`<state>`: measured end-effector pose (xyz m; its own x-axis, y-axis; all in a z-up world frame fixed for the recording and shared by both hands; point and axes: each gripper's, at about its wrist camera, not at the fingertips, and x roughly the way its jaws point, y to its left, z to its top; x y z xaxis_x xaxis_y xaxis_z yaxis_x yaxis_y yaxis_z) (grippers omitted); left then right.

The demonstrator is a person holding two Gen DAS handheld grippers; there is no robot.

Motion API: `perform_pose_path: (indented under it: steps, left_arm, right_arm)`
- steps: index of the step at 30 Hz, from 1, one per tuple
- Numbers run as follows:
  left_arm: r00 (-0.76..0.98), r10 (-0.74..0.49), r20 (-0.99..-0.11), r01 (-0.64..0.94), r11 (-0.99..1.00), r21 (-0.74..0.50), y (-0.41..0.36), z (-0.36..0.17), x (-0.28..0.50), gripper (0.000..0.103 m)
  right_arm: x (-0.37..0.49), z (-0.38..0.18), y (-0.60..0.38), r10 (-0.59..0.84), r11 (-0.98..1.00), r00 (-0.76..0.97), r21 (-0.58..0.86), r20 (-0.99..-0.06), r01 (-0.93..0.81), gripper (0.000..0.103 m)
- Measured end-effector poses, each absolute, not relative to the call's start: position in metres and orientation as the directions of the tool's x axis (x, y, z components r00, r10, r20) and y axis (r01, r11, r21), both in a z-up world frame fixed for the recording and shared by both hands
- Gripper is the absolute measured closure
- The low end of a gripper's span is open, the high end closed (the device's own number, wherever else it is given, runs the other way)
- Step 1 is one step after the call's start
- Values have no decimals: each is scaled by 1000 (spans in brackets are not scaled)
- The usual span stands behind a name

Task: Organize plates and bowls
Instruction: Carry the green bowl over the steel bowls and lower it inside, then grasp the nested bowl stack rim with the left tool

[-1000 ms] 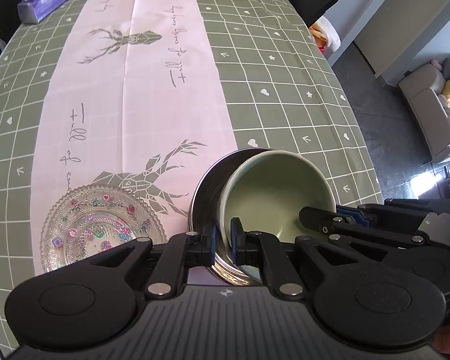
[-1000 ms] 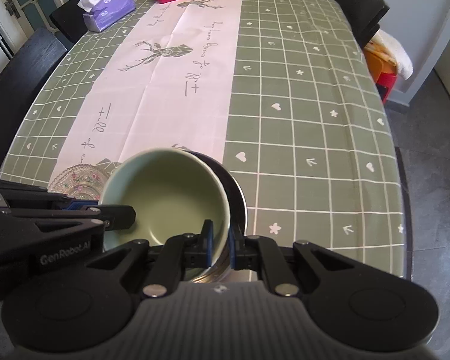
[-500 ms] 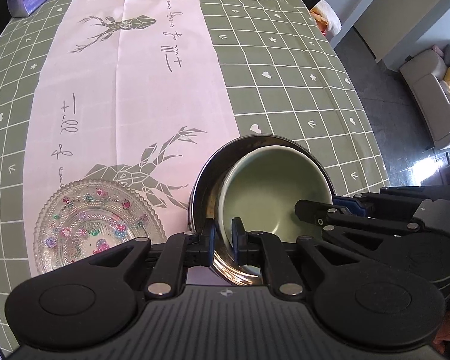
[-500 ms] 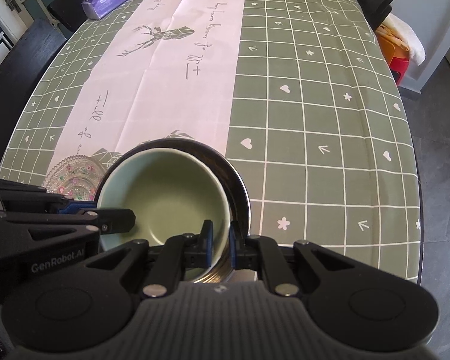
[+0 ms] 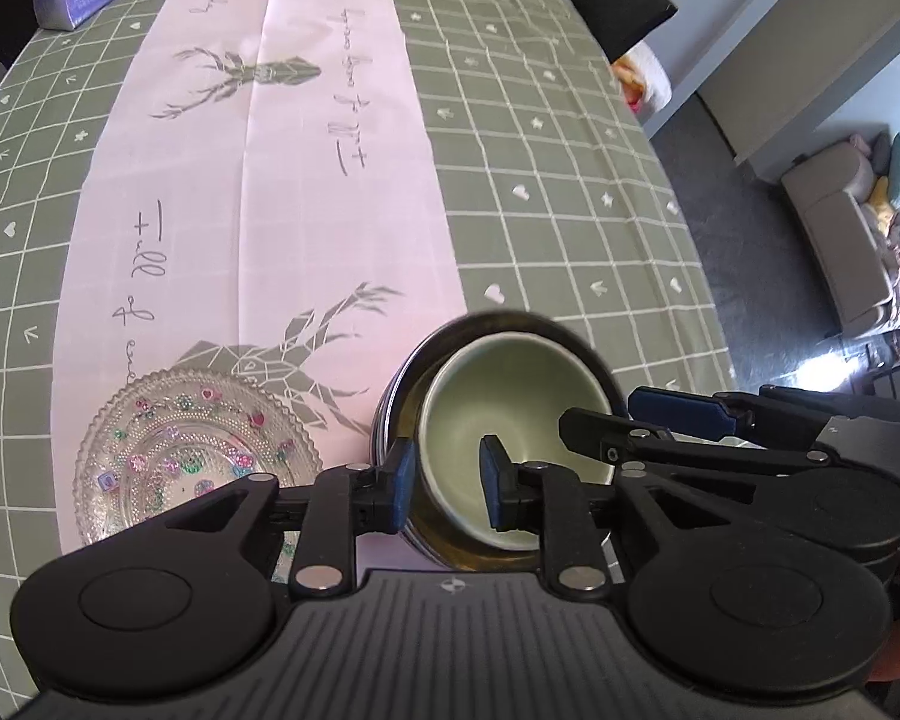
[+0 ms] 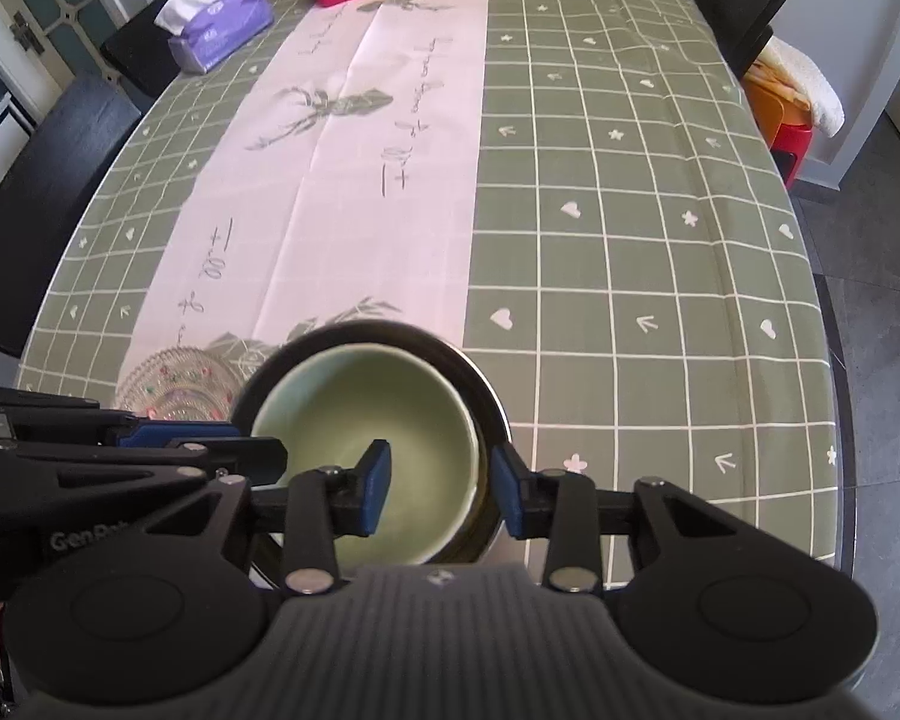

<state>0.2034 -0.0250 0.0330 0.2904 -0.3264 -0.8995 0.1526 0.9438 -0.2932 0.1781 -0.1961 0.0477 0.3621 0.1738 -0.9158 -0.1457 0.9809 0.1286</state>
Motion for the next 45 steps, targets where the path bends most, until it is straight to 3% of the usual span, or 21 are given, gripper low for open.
perform_pose_path:
  steps: [5,10,13,20,30,35,45]
  left_arm:
    - [335,-349,-875,164,936,-310,-18,42,198,60]
    - [380,-367,-849,177,930,-323,-10,47,193,36]
    - [405,-367,-838,191,930,-315,-8,48,189,25]
    - [393,-354,-848,198,934,-298,-7,34,184,24]
    - [355,-404,-843,147,915,-376,3,-7,193,24]
    - [322,-414,-852,119,910,-397,5,-25,199,24]
    - [266,-430,-863,116,903,-414,-3,-44,207,35]
  right_arm:
    - [173,58,-198,159,984,400,113,-903,-136,50]
    - [167,64,-205,145,988,429,104,-892,-116,30]
    - [162,64,-209,144,988,434,108,-889,-107,26]
    - [156,52,-216,149,989,418,124,-896,-87,21]
    - [162,9,-234,279,948,338,313,-899,50,22]
    - [168,-7,-238,314,933,306,352,-899,77,27]
    - [178,-24,-237,365,915,288,399,-885,65,36]
